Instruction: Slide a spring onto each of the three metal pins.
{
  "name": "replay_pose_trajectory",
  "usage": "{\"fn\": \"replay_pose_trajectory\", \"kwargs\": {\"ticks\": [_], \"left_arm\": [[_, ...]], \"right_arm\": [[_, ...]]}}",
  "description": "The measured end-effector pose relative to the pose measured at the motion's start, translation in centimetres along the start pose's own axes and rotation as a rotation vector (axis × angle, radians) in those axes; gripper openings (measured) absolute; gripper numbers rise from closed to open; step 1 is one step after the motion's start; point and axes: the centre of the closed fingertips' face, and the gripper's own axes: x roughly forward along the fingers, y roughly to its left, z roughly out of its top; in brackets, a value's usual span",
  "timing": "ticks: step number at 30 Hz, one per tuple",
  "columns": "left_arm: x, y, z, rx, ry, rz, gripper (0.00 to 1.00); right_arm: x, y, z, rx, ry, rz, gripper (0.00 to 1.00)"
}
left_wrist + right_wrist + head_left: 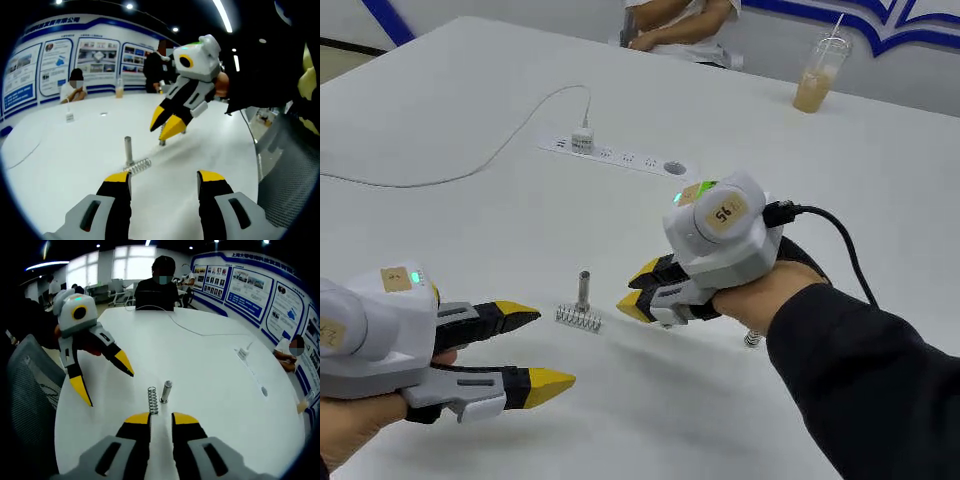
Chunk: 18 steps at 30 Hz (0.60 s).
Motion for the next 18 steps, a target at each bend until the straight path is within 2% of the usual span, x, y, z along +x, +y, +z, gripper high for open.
{"fn": "replay_pose_trajectory", "kwargs": {"ticks": [8, 18], "left_arm": [[-0.3, 0.3, -0.1, -0.003, 0.001, 0.009, 0.54], [-0.4, 0.5, -0.4, -0.007, 0.007, 0.013, 0.54]], "right_arm": [[2.3, 1.3, -0.3, -0.016, 0.029, 0.050, 0.17], [3.7, 1.1, -1.3, 0.005, 0.052, 0.062, 0.17]]}}
